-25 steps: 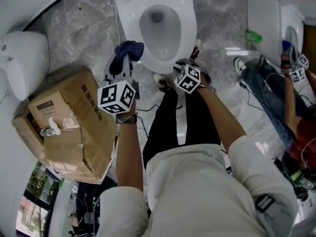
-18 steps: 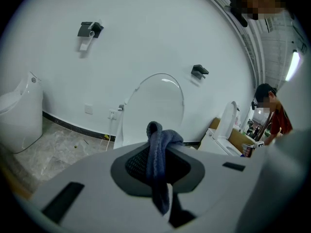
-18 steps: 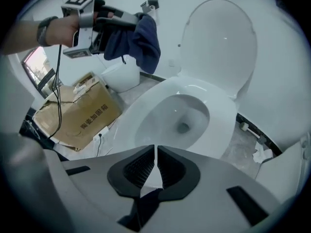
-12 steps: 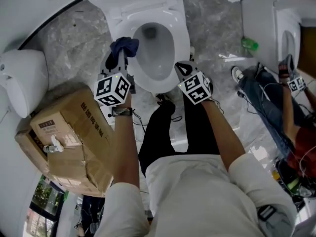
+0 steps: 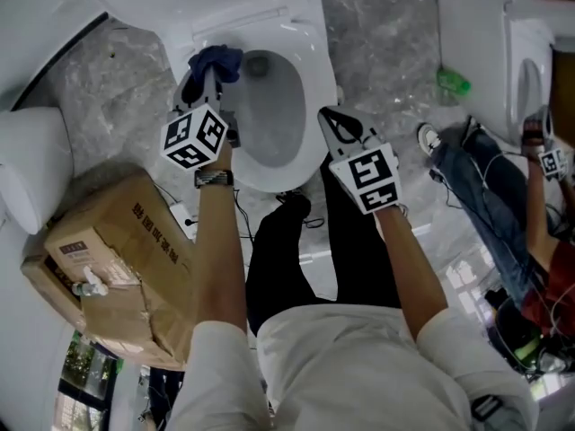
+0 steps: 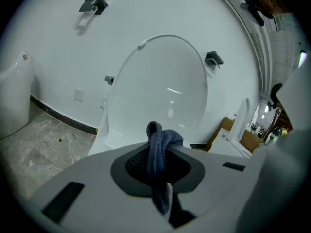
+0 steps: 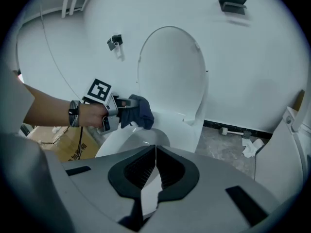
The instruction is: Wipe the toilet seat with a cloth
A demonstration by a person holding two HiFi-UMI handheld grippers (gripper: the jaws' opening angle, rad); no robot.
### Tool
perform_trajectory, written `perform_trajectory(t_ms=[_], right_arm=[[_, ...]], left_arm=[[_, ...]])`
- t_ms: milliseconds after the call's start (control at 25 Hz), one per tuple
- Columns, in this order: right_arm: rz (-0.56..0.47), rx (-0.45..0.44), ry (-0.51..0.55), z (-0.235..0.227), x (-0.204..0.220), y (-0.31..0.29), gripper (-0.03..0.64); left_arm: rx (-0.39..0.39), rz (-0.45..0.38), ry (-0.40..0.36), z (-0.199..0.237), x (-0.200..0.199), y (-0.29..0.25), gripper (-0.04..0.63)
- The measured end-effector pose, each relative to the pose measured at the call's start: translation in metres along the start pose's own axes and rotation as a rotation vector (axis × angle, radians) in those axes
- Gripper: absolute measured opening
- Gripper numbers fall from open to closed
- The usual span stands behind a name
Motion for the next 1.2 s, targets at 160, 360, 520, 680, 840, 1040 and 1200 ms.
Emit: perform_trajectory(t_ms=[160, 360, 520, 680, 840, 1040, 1200], right_arm=[[-0.039, -0.008, -0.029, -0.016, -0.007, 0.001, 0.032], [-0.054, -0.001, -0.033, -0.038, -0.012, 0.002, 0.032], [-0.062, 0.013, -0.032, -0.054, -0.012, 0.004, 0.032], [-0.071, 0.016, -0.046, -0.064, -0.008, 0.009, 0.032], [-0.08, 0.02, -0.061, -0.07, -0.005, 0.012, 0.032], [-0.086, 0.021, -0.075, -0.075, 0.003, 0.012, 0.032], [-0.086, 0.026, -0.094, -0.078, 0.013, 0.012, 0.032]], left_arm=[[-0.029, 0.024, -0.013, 0.002, 0.002, -0.029, 0.035], [-0.037, 0.04, 0.003, 0.002, 0.007, -0.061, 0.035], [-0.048, 0.056, 0.004, 0.0, 0.007, -0.083, 0.035], [-0.045, 0.027, 0.016, -0.009, 0.006, -0.091, 0.035], [-0.018, 0.006, 0.004, -0.025, 0.008, -0.099, 0.035], [0.047, -0.018, -0.03, -0.047, 0.013, -0.11, 0.035], [0.06, -0.032, -0.051, -0.056, 0.016, -0.115, 0.034]])
Point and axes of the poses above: the fingertips, and each gripper's own axes: y backward along the fingers, z to its left, x out of its underside, the point moved 5 cm from there along y, backward along the fingers, and after that the axes turned 15 degrees about z, right-handed, at the moved point
